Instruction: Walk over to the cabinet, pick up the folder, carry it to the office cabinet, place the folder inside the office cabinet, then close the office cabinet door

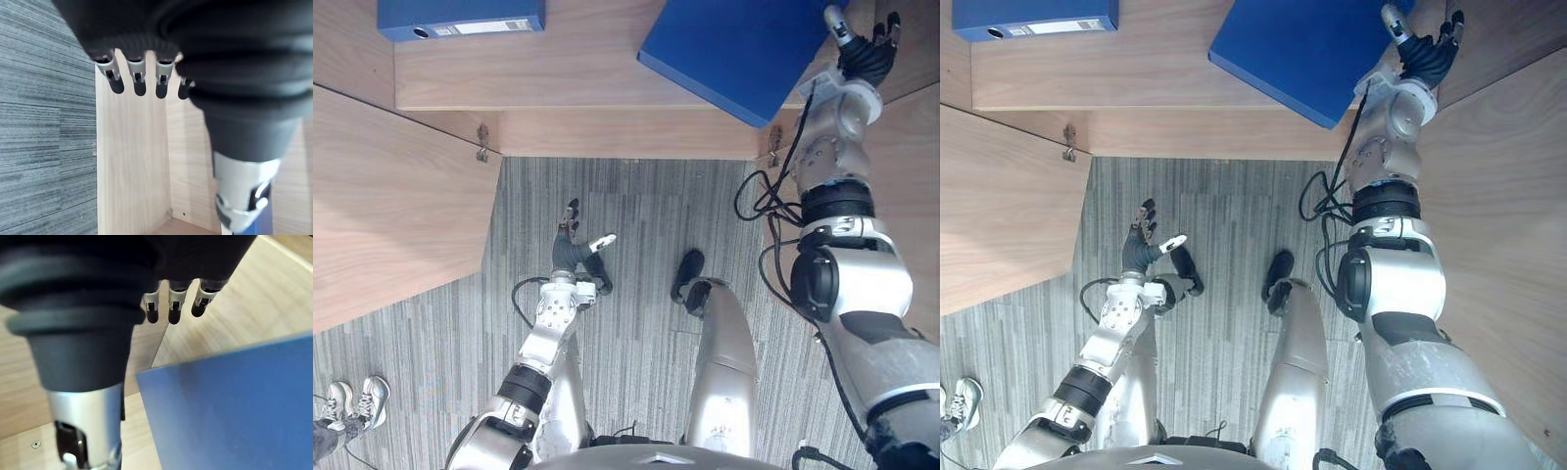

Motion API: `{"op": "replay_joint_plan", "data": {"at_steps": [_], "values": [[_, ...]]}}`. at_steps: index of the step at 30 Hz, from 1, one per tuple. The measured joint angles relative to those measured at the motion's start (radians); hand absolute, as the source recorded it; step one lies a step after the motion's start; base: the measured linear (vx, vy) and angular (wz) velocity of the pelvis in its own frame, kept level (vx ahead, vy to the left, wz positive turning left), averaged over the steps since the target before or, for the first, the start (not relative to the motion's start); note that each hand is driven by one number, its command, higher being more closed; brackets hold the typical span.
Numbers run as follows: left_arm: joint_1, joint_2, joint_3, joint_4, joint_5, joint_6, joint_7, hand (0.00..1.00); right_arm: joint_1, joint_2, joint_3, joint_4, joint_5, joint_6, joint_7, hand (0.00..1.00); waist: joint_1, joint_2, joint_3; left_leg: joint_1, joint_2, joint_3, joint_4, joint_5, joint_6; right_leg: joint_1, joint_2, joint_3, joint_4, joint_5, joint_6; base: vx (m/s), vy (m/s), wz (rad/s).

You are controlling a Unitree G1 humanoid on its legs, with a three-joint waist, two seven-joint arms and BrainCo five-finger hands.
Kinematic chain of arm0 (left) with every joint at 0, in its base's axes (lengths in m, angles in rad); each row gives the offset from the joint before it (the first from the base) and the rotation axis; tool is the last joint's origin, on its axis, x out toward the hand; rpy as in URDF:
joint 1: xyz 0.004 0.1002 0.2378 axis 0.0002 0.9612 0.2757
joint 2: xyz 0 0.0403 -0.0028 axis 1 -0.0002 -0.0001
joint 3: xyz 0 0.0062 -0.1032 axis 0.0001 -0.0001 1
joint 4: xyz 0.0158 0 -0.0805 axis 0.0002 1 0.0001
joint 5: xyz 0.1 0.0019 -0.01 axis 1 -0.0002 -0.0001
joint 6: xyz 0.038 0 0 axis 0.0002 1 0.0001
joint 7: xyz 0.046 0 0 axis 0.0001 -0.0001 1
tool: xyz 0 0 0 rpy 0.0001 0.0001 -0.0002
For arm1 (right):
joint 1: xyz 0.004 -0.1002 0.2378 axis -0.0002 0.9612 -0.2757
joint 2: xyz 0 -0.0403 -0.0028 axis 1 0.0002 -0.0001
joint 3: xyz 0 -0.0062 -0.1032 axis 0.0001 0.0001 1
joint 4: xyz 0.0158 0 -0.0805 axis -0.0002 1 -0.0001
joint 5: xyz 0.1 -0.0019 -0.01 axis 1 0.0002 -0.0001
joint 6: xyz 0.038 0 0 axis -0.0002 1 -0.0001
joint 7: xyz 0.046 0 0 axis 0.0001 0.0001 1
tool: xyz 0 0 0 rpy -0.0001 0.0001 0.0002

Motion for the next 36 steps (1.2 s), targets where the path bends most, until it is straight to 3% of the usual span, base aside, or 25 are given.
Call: {"op": "replay_joint_plan", "data": {"at_steps": [8, 17, 21, 24, 36], "values": [[0.001, -0.001, 0.001, 0.011, 0.002, -0.004, 0.017, 0.0, 0.089, 0.074, -0.028, -0.079, -0.123, 0.025, -0.035, 0.0, -0.005, -0.004, -0.002, 0.028, 0.001, 0.011, -0.031, 0.007, -0.002, 0.022, 0.011, 0.0, -0.034, 0.011, 0.0, -0.02, -0.049, -0.04], [-0.001, -0.002, 0.021, 0.033, 0.003, -0.004, 0.021, 0.0, 0.231, 0.19, 0.015, -0.198, -0.124, 0.006, -0.032, 0.0, -0.015, -0.006, -0.003, 0.06, 0.003, 0.022, -0.052, 0.012, -0.003, 0.05, 0.02, 0.003, -0.059, 0.021, 0.002, 0.0, -0.039, -0.03], [0.006, 0.008, 0.038, 0.048, 0.004, -0.003, 0.028, 0.0, 0.333, 0.301, 0.105, -0.234, -0.123, -0.003, -0.022, 0.0, -0.03, -0.06, -0.031, 0.072, 0.007, 0.033, -0.082, 0.018, -0.018, 0.055, 0.032, 0.0, -0.09, 0.029, -0.003, -0.02, -0.067, -0.07], [0.004, 0.004, 0.036, 0.048, 0.013, -0.002, 0.028, 0.0, 0.359, 0.356, 0.136, -0.233, -0.122, -0.002, 0.003, 0.0, -0.032, -0.067, -0.035, 0.074, 0.009, 0.035, -0.082, 0.022, -0.012, 0.057, 0.034, 0.002, -0.096, 0.034, -0.001, 0.0, -0.046, -0.04], [-0.003, 0.016, 0.04, 0.048, 0.013, -0.001, 0.024, 0.0, 0.352, 0.393, 0.172, -0.267, -0.102, 0.001, 0.034, 0.0, -0.021, -0.067, -0.035, 0.087, -0.007, 0.033, -0.117, 0.038, -0.012, 0.073, 0.03, -0.01, -0.116, 0.041, -0.002, 0.0, -0.031, 0.03]]}}
